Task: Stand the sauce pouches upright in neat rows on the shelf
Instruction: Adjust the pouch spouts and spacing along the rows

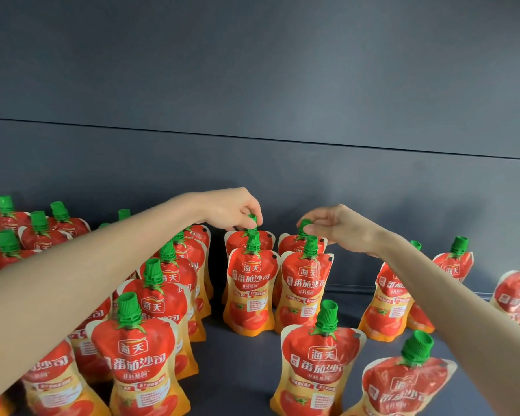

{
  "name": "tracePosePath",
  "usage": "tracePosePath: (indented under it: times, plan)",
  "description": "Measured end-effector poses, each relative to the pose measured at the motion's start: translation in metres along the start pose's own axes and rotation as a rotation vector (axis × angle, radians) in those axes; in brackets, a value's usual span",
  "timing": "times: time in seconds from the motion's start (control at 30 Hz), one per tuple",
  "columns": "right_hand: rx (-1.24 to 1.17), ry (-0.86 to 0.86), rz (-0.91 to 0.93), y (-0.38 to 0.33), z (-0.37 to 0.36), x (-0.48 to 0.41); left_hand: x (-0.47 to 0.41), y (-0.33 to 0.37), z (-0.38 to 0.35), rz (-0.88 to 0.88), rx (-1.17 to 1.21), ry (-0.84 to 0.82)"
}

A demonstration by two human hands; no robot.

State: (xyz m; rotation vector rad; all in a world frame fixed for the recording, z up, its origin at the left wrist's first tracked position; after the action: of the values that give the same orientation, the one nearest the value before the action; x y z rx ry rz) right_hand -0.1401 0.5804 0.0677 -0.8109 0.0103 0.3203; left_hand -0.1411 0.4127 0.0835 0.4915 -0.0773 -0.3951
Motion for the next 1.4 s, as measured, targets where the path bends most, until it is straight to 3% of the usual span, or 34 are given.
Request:
tracePosePath:
  times: [0.7,0.97,1.03,1.2,1.4]
  plan:
    - [0.026,0.135,0.085,-0.012,0.010,0.011,0.010,0.004,0.012,0.011,-0.022,0.145]
    - [0.027,0.260,0.174,-0.025,0.025,0.026,0.030,0.026,0.028,-0.076,0.053,0.311]
    - [0.000,0.241,0.170,-0.023,0.024,0.031,0.034,0.025,0.017,-0.068,0.046,0.241]
    - [0.035,-0.001,0.059,-0.004,-0.004,0.036,0.034,0.014,-0.011,-0.048,-0.027,0.081]
    - [-0.044,-0.022,0.056,0.004,-0.012,0.030,0.032,0.013,-0.015,-0.086,-0.063,0.101]
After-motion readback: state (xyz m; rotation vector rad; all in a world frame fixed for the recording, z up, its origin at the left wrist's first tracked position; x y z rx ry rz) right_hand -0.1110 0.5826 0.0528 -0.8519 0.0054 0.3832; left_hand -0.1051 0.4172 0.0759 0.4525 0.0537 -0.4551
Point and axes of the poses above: each hand's wrist, its own x-axis away from the middle knuckle, its own z-axis out of the back of the hand, y = z × x, the point moved 8 cm from there along -x, towards the middle knuckle, and after that the axes turned 10 degrees about y, right-handed, at the moved point
